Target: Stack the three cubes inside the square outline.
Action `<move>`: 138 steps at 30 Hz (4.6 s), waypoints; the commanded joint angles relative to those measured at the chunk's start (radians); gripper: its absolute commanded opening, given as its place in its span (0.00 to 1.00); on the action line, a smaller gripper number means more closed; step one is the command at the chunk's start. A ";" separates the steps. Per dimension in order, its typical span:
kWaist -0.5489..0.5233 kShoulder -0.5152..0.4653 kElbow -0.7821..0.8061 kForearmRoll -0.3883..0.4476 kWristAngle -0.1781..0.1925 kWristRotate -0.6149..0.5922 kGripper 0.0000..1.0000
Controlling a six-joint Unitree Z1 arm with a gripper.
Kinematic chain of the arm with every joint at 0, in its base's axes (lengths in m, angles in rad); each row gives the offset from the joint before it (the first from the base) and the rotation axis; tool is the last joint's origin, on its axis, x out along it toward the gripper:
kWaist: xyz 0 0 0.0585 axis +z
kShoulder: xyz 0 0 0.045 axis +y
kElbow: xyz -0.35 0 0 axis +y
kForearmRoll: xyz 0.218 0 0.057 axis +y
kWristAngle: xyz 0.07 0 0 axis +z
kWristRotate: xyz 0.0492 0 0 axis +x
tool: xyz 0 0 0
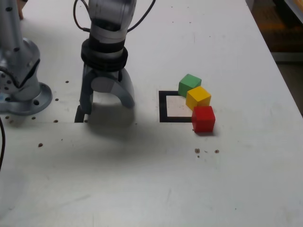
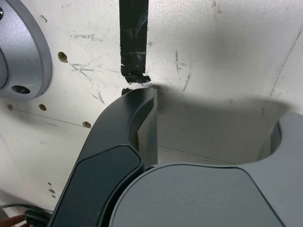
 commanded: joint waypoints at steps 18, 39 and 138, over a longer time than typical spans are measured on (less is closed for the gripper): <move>-0.003 -0.012 -0.040 0.011 0.074 0.004 1.00; -0.020 0.044 -0.394 0.250 0.104 -0.001 1.00; -0.030 0.598 -1.022 0.405 -0.077 -0.041 0.60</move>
